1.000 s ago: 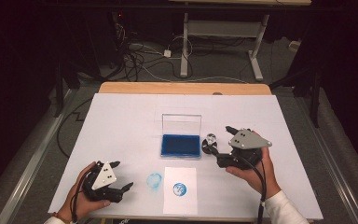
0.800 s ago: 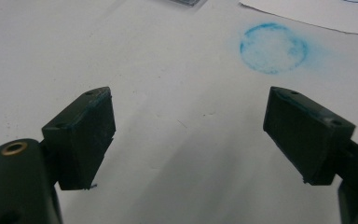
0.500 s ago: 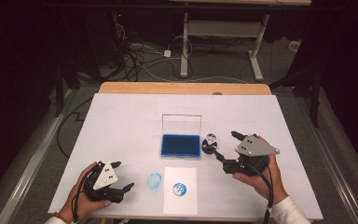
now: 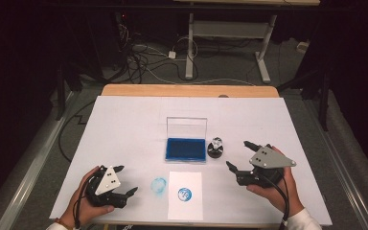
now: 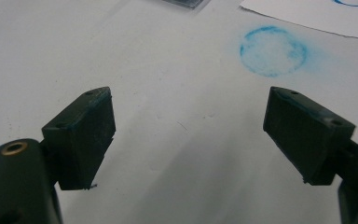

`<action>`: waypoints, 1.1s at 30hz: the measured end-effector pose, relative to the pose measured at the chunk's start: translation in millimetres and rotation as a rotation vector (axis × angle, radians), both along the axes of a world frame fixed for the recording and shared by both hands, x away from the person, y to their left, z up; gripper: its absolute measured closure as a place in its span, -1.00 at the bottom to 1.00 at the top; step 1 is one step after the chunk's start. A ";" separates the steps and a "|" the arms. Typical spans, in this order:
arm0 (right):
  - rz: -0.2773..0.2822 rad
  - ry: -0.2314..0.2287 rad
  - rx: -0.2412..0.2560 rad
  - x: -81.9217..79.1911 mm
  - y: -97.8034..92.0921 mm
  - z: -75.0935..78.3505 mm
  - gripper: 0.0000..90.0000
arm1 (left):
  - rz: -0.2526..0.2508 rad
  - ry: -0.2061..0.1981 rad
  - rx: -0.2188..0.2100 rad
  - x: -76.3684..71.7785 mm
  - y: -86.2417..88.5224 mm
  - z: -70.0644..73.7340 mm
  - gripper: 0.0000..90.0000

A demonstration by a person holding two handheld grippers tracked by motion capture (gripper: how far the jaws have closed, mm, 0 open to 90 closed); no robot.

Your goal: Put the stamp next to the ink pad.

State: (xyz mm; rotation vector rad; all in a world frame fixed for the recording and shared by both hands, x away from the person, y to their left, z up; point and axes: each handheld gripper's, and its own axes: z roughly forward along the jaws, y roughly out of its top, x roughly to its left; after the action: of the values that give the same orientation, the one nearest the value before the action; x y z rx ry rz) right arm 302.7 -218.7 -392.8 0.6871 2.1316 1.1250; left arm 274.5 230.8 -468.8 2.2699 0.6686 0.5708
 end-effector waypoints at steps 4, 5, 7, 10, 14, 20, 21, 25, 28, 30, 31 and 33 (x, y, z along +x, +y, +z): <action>-0.007 -0.005 -0.009 -4.5 -4.3 -4.3 -0.58 | -0.001 -0.004 -0.001 -0.7 -0.4 0.9 -0.64; -0.010 -0.009 -0.012 -5.5 -5.2 -5.6 -0.58 | -0.001 -0.004 -0.003 -0.9 -0.1 1.1 -0.64; -0.017 -0.005 -0.013 -7.5 -7.8 -8.6 -0.58 | 0.003 -0.005 -0.006 -1.0 0.6 1.3 -0.64; -0.018 -0.006 -0.007 -10.9 -12.6 -13.8 -0.58 | 0.005 -0.005 -0.007 -0.7 1.1 1.5 -0.64; -0.022 0.008 0.006 -14.8 -20.0 -19.7 -0.58 | 0.005 -0.005 -0.007 -0.2 0.5 1.7 -0.64; -0.049 0.014 0.015 -19.8 -32.8 -29.2 -0.58 | 0.005 -0.004 -0.011 1.8 -1.7 2.7 -0.64; -0.053 0.016 0.023 -20.5 -35.5 -31.4 -0.58 | 0.004 -0.005 -0.013 2.0 -1.9 2.8 -0.64; -0.075 0.023 0.022 -21.5 -45.6 -40.1 -0.59 | 0.009 -0.011 -0.016 2.7 -1.7 3.4 -0.64; -0.108 0.036 0.017 -22.2 -52.5 -47.9 -0.62 | 0.016 -0.026 -0.020 3.1 -0.2 4.8 -0.64; -0.128 0.055 0.016 -23.1 -56.7 -53.8 -0.64 | 0.020 -0.032 -0.021 2.8 0.4 5.6 -0.64; -0.134 0.061 0.015 -23.5 -58.5 -56.8 -0.64 | 0.023 -0.035 -0.021 2.6 0.4 5.9 -0.64; -0.133 0.079 0.009 -25.0 -61.5 -61.7 -0.64 | 0.026 -0.038 -0.025 2.0 0.7 6.6 -0.64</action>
State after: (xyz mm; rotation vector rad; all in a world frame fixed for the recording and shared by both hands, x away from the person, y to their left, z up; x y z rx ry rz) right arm 277.6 -280.2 -454.5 0.8770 2.1134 1.0523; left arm 276.6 231.5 -462.1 2.2247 0.6834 0.6124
